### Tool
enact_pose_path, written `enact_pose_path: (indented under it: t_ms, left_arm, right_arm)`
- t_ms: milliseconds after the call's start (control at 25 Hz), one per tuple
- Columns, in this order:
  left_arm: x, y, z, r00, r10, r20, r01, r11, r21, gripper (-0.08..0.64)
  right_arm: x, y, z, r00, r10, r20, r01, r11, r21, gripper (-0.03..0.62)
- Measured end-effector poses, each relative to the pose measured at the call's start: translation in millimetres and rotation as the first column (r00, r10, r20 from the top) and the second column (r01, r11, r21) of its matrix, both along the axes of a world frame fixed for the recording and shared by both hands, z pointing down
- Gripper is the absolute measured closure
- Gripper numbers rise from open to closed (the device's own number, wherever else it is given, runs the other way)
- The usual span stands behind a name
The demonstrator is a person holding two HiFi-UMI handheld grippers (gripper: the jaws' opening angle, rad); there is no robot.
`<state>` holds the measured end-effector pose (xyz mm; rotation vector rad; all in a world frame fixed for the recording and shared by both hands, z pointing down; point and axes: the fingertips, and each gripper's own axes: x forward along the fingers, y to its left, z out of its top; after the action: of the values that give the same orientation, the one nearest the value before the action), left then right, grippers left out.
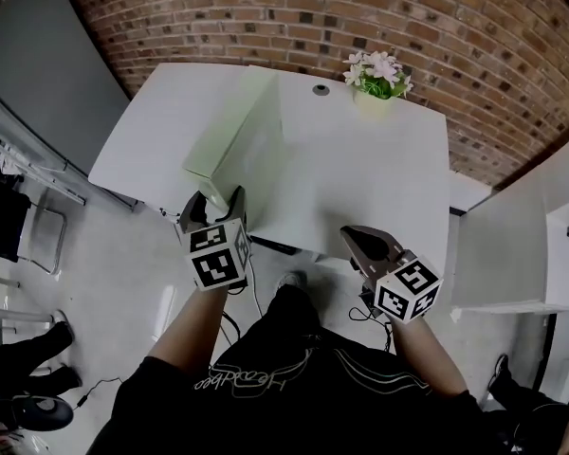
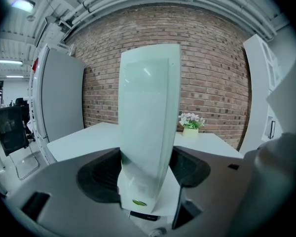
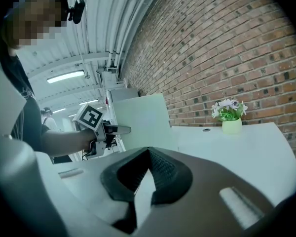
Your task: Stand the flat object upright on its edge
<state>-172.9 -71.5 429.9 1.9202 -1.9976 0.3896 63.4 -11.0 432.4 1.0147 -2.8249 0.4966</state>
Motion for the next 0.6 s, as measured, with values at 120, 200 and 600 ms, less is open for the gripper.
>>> enact_pose_path:
  t_ms: [120, 200, 600]
  left_arm:
    - [2, -7, 0, 1.000, -0.014, 0.004, 0.014, 1.000, 0.010, 0.255]
    - [2, -13, 1, 1.000, -0.017, 0.007, 0.017, 1.000, 0.012, 0.255]
    - [1, -59, -1, 1.000, -0.020, 0.016, 0.019, 1.000, 0.015, 0.255]
  right_arm:
    - [7, -4, -3, 1.000, 0.011, 0.019, -0.011, 1.000, 0.009, 0.588]
    - [9, -7, -4, 1.000, 0.012, 0.028, -0.012, 1.000, 0.014, 0.588]
    - [25, -43, 1, 0.999, 0.043, 0.014, -0.043, 0.999, -0.003, 0.588]
